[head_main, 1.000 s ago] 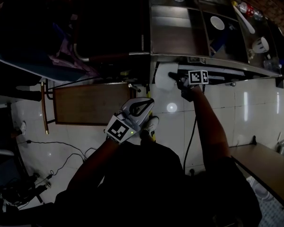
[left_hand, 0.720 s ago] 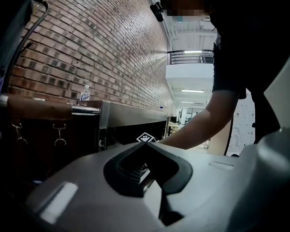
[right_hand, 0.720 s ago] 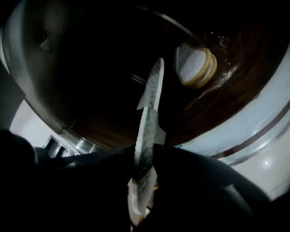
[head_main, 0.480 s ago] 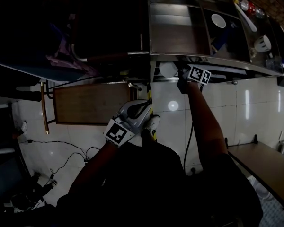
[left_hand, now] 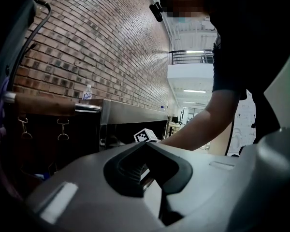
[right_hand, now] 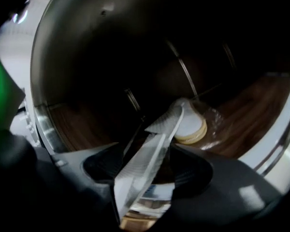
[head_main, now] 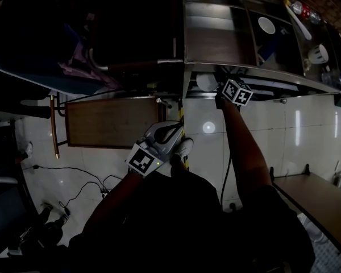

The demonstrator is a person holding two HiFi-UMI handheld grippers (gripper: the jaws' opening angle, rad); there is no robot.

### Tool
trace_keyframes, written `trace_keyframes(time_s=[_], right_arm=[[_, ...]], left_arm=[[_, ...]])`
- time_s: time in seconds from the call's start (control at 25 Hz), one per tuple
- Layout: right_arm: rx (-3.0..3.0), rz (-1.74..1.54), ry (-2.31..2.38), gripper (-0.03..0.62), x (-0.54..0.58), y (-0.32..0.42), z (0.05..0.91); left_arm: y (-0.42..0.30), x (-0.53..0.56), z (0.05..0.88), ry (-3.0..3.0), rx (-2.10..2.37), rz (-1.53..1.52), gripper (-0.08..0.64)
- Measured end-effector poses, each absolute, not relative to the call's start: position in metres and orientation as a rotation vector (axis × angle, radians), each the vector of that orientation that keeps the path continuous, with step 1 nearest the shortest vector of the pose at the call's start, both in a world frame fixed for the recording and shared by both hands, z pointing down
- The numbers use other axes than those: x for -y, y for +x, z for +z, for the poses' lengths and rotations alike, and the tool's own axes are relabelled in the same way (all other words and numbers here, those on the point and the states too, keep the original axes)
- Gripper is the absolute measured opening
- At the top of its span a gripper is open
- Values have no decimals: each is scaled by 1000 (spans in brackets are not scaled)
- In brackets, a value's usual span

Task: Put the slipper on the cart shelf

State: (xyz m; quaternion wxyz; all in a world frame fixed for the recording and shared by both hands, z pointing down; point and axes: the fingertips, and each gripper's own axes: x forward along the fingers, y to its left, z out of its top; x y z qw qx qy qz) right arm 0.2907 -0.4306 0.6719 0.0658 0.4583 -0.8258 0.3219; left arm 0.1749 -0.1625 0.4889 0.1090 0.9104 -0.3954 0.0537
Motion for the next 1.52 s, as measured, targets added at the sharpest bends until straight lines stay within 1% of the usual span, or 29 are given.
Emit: trace_keyframes(time_s=[0.16, 0.36, 0.56, 0.84, 0.88, 0.92, 1.04, 1.16, 1.36, 1.52], right_arm=[[2438, 758, 1456, 308, 433, 300, 661], [2459, 642, 1406, 308, 412, 299, 638], [2569, 426, 1178, 308, 356, 267, 595], [2766, 382, 962, 298, 264, 219, 525], [2795, 364, 929, 290, 252, 211, 514], [2824, 337, 893, 267, 239, 203, 502], [2904, 215, 784, 162, 204, 175, 466], [2937, 129, 675, 89, 167, 142, 439], [2964, 123, 602, 41, 120, 88, 415], [2973, 107, 585, 15, 86, 40, 403]], left_arm=[[173, 160, 488, 2675, 1171, 153, 2], [173, 161, 484, 2684, 1174, 142, 2], [170, 161, 468, 2702, 1185, 110, 2], [154, 155, 445, 2729, 1227, 84, 2], [150, 152, 442, 2728, 1237, 85, 2], [146, 150, 440, 2726, 1249, 85, 2], [131, 142, 431, 2728, 1284, 74, 2], [112, 130, 424, 2733, 1301, 44, 2], [69, 103, 412, 2730, 1322, 12, 2], [20, 77, 404, 2730, 1338, -4, 2]])
